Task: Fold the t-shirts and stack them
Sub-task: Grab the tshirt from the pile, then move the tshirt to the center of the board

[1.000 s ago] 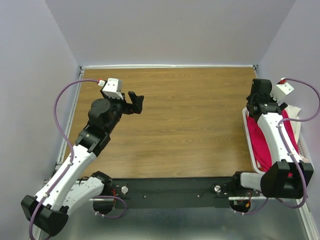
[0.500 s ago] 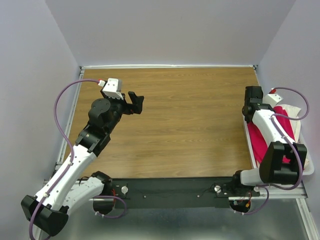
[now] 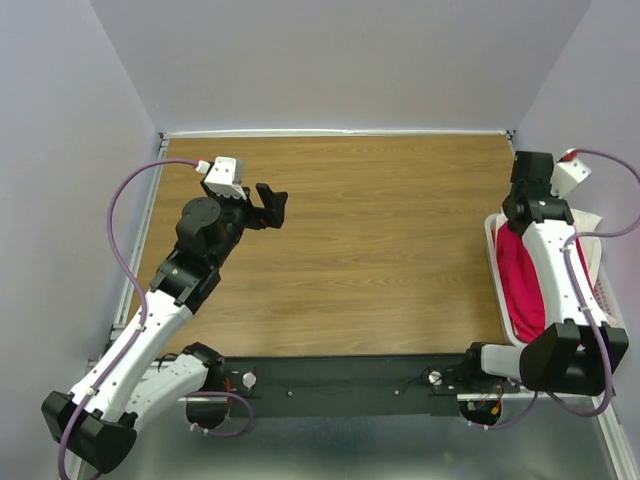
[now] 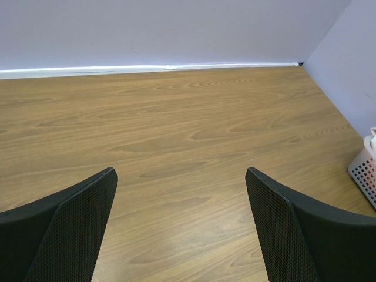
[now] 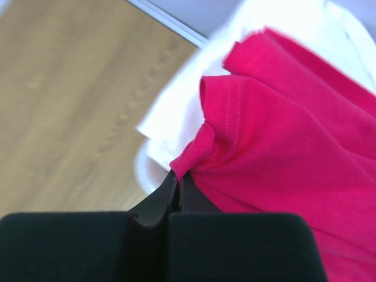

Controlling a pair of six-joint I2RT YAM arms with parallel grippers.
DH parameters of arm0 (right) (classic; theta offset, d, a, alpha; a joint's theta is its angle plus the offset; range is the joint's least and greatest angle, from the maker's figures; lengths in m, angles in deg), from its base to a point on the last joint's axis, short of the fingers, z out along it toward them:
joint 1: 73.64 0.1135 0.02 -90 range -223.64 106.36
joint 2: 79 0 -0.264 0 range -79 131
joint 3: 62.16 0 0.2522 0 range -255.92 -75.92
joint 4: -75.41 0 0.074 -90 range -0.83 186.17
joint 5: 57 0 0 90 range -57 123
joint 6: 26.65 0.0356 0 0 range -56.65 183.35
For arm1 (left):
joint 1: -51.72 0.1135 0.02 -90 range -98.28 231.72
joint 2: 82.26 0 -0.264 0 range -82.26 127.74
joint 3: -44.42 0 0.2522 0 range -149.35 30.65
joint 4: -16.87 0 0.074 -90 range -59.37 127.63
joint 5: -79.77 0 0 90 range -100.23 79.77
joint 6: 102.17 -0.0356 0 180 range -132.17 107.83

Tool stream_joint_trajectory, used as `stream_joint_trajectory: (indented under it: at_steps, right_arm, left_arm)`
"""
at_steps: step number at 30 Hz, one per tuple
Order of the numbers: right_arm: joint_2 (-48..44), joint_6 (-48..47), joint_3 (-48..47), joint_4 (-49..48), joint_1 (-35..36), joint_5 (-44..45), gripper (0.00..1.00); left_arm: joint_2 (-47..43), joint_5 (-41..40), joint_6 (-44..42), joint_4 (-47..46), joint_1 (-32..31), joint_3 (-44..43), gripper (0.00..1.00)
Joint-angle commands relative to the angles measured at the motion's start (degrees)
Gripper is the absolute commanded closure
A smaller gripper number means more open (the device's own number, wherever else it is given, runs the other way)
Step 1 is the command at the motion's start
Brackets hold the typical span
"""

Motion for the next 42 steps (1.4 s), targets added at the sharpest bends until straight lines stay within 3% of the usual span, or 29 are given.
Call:
stream_joint_trajectory:
  at_steps: [1, 7, 15, 19, 21, 22, 23, 26, 30, 34, 42]
  right_arm:
    - [-3.24, -4.54, -9.34, 0.21, -0.26, -11.29, 1.00]
    - [2.28, -6.57, -26.22, -0.93, 1.23, -33.20, 1.00]
    - [16.69, -7.53, -45.72, -1.64, 27.84, -26.99, 0.99]
    - [21.35, -8.59, -48.30, -1.99, 37.43, -24.79, 1.00]
    - [22.24, -8.68, -44.80, -2.78, 39.46, -24.60, 0.99]
    - [22.24, -8.24, -42.87, -3.13, 39.64, -24.87, 0.95]
    - [22.07, -8.07, -37.89, -4.00, 39.56, -24.96, 0.76]
    - [18.75, -6.84, -25.52, -7.59, 39.64, -23.38, 0.39]
    - [11.63, -3.15, -13.87, -12.71, 39.64, -15.22, 0.09]
    - [13.00, -2.26, -8.48, -15.08, 39.12, -12.30, 0.08]
    - [26.97, -0.42, -9.70, -27.99, 39.29, -32.06, 0.22]
  left_arm:
    - [-0.78, 0.24, 0.17, 0.36, 0.11, -1.02, 0.03]
    - [-0.69, -1.34, -0.09, 0.80, 0.02, -1.20, 0.03]
    - [-0.96, -5.99, -0.62, 2.03, 0.19, -1.29, 0.03]
    - [-1.22, -8.72, -0.45, 2.65, 0.28, -1.29, 0.03]
    - [-1.48, -9.86, -0.18, 2.83, 0.28, -1.11, 0.03]
    - [-1.40, -10.04, 0.17, 2.91, 0.37, -1.02, 0.03]
    - [-1.40, -10.56, 0.43, 3.26, 0.46, -0.94, 0.03]
    - [-1.49, -11.01, 1.83, 3.88, 0.46, -0.32, 0.03]
    - [-0.96, -11.36, 4.82, 4.49, 0.54, 0.64, 0.03]
    - [0.71, -11.89, 7.98, 4.76, 0.90, 1.00, 0.03]
    - [5.10, -13.38, 16.51, 6.69, 2.30, 3.10, 0.04]
